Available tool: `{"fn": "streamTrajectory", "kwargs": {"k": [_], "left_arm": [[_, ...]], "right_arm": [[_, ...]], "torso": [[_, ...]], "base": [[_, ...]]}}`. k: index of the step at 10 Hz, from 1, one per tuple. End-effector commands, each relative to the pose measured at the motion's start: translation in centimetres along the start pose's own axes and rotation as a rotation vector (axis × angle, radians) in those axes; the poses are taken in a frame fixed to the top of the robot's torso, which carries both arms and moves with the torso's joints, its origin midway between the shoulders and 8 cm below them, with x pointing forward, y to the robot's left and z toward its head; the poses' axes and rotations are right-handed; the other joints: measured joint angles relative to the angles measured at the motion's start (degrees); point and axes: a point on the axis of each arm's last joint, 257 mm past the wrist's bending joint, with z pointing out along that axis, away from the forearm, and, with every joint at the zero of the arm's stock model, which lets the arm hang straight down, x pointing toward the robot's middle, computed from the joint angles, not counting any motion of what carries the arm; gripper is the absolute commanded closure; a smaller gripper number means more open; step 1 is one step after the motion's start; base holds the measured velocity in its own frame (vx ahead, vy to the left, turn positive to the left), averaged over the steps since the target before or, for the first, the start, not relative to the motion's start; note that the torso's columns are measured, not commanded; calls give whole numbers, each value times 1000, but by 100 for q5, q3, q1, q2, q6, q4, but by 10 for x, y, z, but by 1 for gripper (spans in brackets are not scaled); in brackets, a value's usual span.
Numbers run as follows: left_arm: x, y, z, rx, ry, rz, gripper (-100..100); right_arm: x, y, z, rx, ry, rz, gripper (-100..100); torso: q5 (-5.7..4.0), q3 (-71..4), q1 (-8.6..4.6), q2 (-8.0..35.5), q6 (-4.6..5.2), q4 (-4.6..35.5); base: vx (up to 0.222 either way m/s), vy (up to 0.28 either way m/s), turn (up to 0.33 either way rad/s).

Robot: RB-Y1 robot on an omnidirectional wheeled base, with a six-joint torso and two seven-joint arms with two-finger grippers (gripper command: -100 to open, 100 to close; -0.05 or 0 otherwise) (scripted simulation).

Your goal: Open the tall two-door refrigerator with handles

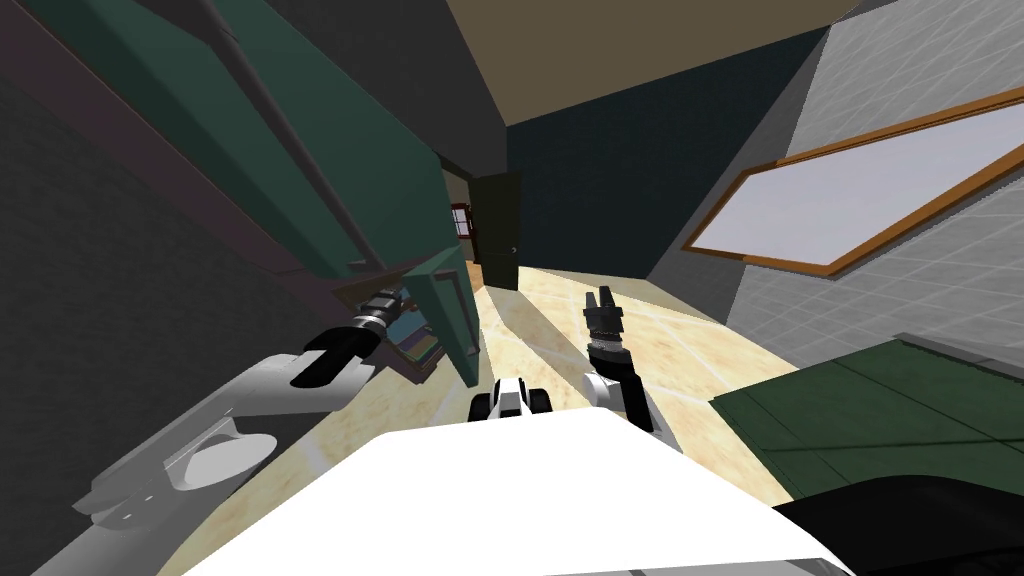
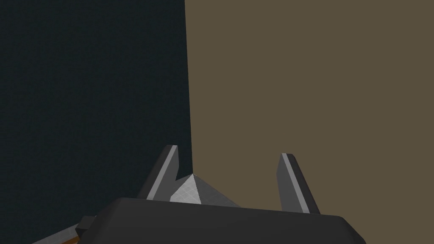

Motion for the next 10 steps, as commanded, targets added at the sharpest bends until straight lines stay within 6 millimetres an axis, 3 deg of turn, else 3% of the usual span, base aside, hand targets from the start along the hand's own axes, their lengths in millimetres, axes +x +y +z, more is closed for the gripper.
{"fn": "streamTrajectory", "kwargs": {"k": [1,4,5,7,8,10], "left_arm": [[-10,-6,4,11,-28,-2,-100],[-6,-28,-8,51,-21,-7,-100],[1,-14,-8,15,-5,-9,-100],[8,-9,-13,-8,13,-11,-100],[11,-5,-15,-21,21,-13,100],[-5,1,-13,-45,-30,-12,100]], "right_arm": [[0,0,0,0,0,0,0],[0,0,0,0,0,0,0],[0,0,0,0,0,0,0],[0,0,0,0,0,0,0],[0,0,0,0,0,0,0],[0,0,0,0,0,0,0]], "torso": [[12,-8,22,-11,4,-8],[11,-4,39,-1,-6,0],[13,7,61,15,-14,13],[26,29,76,39,-39,18],[27,32,63,49,-35,13],[51,65,17,65,-63,-20]], "base": [[54,-169,-16],[45,-137,-21],[-15,-39,30],[29,-12,50],[-28,-9,21],[64,-224,38]]}}
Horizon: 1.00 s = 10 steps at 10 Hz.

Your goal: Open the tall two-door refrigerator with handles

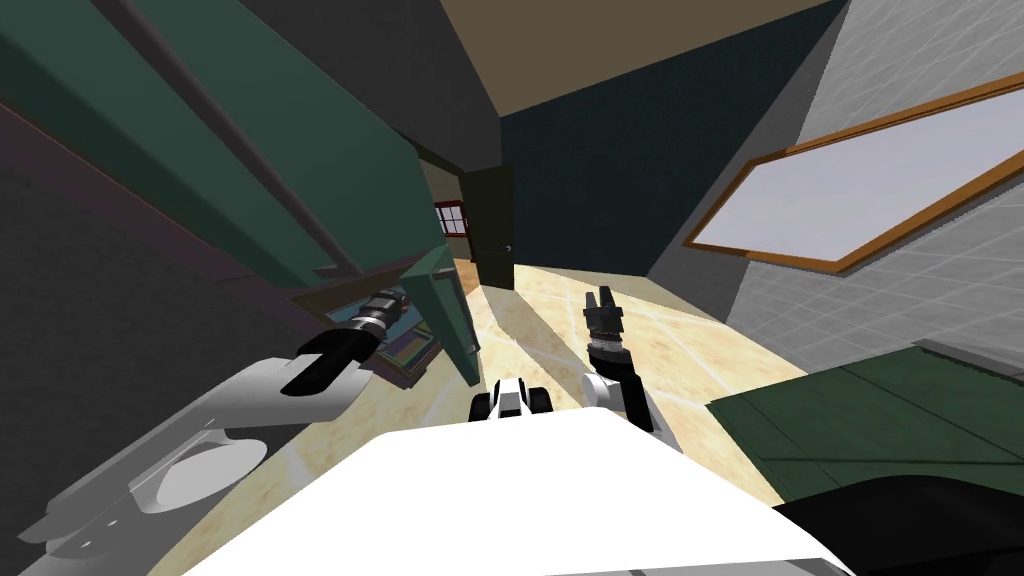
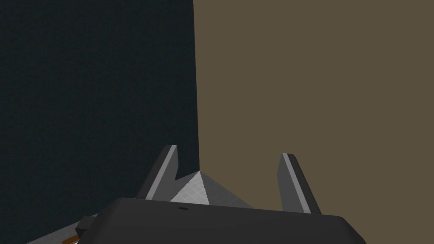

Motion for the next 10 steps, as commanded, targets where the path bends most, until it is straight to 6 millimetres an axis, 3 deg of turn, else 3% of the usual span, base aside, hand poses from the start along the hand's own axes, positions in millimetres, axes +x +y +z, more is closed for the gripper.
{"fn": "streamTrajectory", "kwargs": {"k": [1,4,7,8,9,10], "left_arm": [[-19,12,2,-38,-54,-1,100],[-36,19,2,-63,-108,-3,100],[-54,25,2,-87,-163,-5,100],[-51,24,2,-81,-150,-3,100],[-61,34,6,-107,-177,2,-100],[-69,39,9,-118,-200,7,-100]], "right_arm": [[0,0,0,0,0,0,0],[0,0,0,0,0,0,0],[0,0,0,0,0,0,0],[0,0,0,0,0,0,0],[0,0,0,0,0,0,0],[0,0,0,0,0,0,0]], "torso": [[-10,3,-34,2,11,-3],[5,27,47,46,-1,22],[-5,60,16,94,-13,37],[-5,59,13,91,-13,37],[5,63,53,100,-13,38],[9,62,53,95,-14,38]], "base": [[94,-291,40],[88,-225,-2],[103,-221,18],[52,-104,10],[41,-78,3],[78,-145,20]]}}
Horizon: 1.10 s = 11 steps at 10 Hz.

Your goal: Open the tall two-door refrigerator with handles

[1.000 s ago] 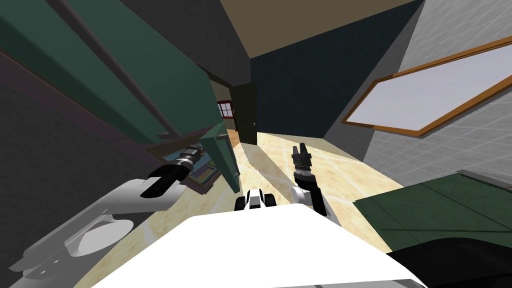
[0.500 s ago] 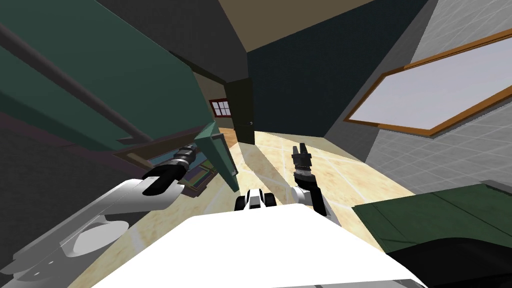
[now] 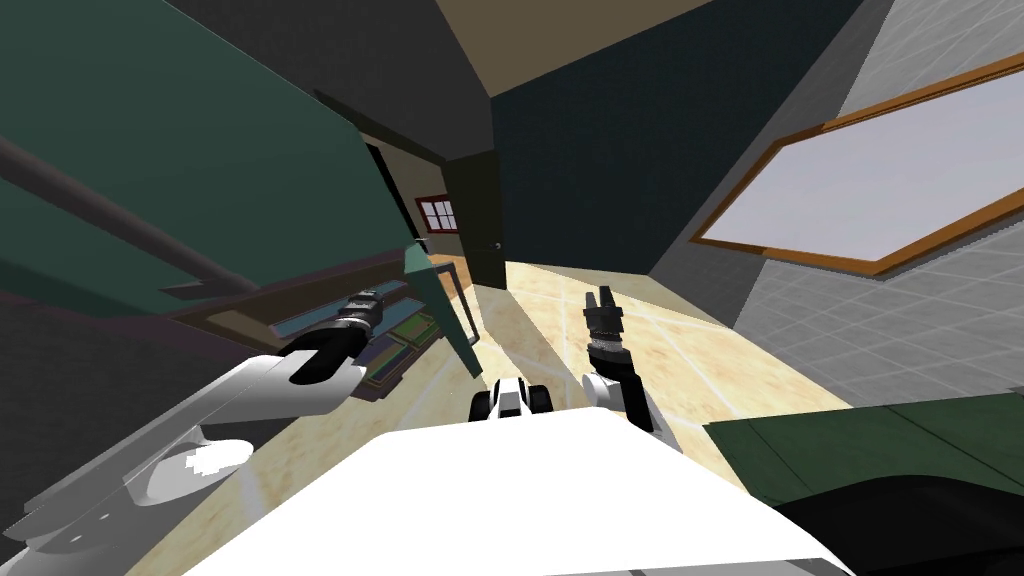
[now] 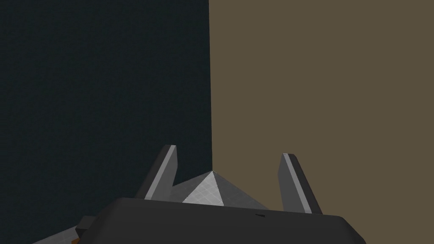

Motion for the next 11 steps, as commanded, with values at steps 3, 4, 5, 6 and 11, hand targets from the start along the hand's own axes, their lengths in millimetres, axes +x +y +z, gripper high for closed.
{"fn": "streamTrajectory", "kwargs": {"k": [3,4,5,6,11], "left_arm": [[-26,4,9,-22,-77,13,-100],[-32,3,10,-22,-95,15,-100],[-39,3,11,-25,-114,17,-100],[-46,4,13,-31,-133,19,-100],[-79,6,18,-54,-226,28,-100]], "right_arm": [[0,0,0,0,0,0,0],[0,0,0,0,0,0,0],[0,0,0,0,0,0,0],[0,0,0,0,0,0,0],[0,0,0,0,0,0,0]], "torso": [[-17,-18,-46,-27,2,-9],[-15,-19,-41,-29,2,-9],[-14,-15,-40,-21,1,-7],[-13,-10,-34,-14,2,-5],[-10,-8,-24,-11,1,-3]], "base": [[115,-157,16],[141,-185,17],[138,-183,21],[136,-203,12],[116,-178,16]]}}
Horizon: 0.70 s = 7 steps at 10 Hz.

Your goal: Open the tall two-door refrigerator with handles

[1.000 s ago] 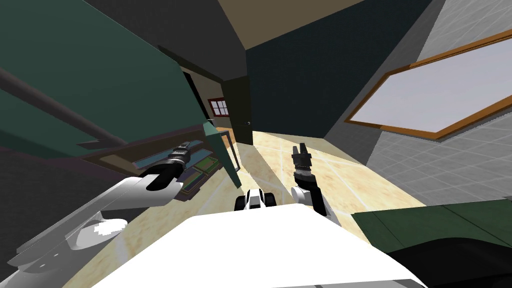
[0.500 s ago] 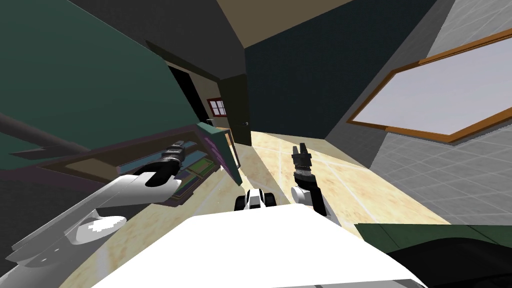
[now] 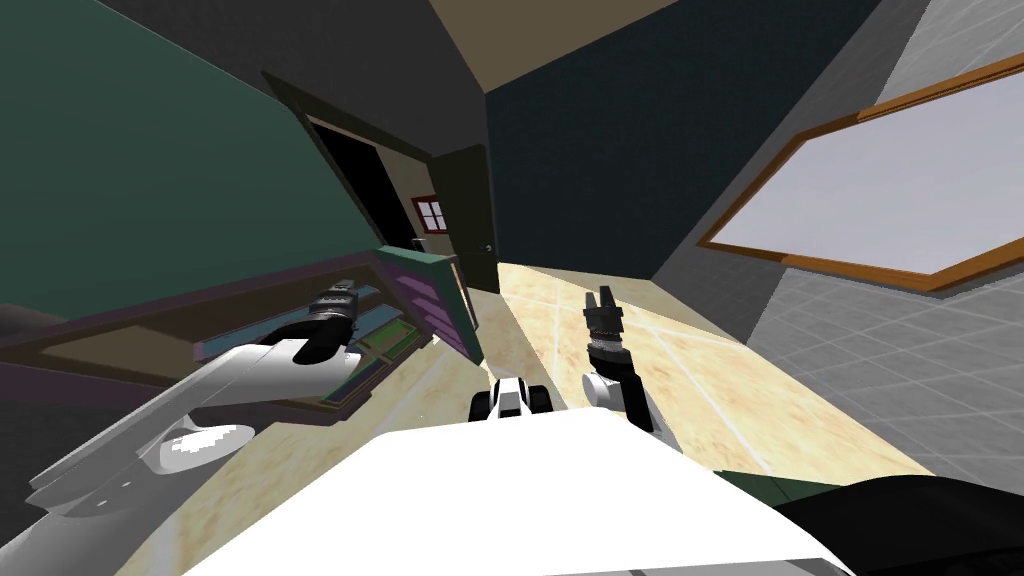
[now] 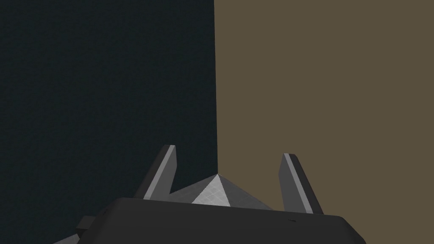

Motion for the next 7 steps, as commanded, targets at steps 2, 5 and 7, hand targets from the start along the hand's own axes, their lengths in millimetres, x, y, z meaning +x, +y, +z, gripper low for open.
{"fn": "streamTrajectory", "kwargs": {"k": [2,5,7], "left_arm": [[-24,-2,5,-11,-65,2,-100],[-20,-6,2,-6,-55,4,-100],[-27,-18,-4,-8,-62,0,-100]], "right_arm": [[0,0,0,0,0,0,0],[0,0,0,0,0,0,0],[0,0,0,0,0,0,0]], "torso": [[-1,-4,-5,-5,0,-2],[12,4,40,4,-1,2],[0,10,-2,16,0,5]], "base": [[127,-169,17],[74,-18,-4],[16,16,-15]]}}
